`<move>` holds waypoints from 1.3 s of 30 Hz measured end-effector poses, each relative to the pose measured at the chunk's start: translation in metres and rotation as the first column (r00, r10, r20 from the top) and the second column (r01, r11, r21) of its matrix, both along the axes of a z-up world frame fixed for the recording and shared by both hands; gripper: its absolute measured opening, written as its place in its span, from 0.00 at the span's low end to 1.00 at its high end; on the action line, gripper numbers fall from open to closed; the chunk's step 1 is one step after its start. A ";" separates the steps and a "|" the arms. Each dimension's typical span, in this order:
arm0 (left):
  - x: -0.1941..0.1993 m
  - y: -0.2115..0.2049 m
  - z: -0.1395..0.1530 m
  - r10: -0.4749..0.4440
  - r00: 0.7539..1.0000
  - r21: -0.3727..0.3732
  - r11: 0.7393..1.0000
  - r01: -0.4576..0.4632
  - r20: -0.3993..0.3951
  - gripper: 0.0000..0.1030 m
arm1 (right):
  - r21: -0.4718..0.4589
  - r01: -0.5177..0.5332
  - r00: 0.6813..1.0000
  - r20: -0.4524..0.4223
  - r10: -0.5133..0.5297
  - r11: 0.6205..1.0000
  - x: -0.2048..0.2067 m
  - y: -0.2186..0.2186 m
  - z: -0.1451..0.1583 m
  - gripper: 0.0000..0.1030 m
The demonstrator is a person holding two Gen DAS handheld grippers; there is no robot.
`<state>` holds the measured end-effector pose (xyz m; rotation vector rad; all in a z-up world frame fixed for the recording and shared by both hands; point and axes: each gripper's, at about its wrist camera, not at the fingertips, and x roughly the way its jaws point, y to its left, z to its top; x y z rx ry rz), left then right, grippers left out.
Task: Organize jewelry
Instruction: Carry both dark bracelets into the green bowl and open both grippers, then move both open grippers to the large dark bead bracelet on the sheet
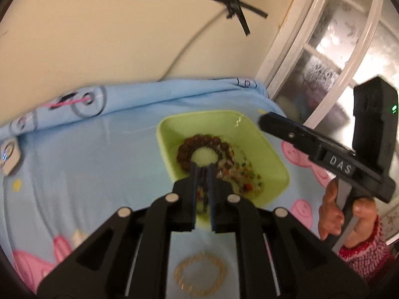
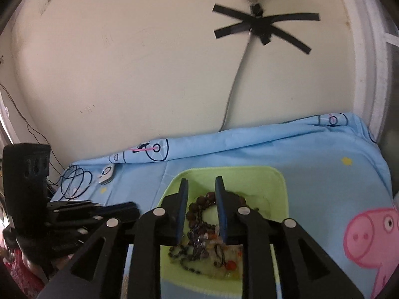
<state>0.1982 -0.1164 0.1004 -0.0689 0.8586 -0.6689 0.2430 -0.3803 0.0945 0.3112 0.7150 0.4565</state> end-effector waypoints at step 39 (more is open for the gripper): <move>-0.130 0.186 -0.091 0.281 0.959 0.029 0.959 -0.280 -0.025 0.38 | 0.034 -0.231 0.961 -0.148 0.233 0.972 -0.161 0.125 -0.048 0.05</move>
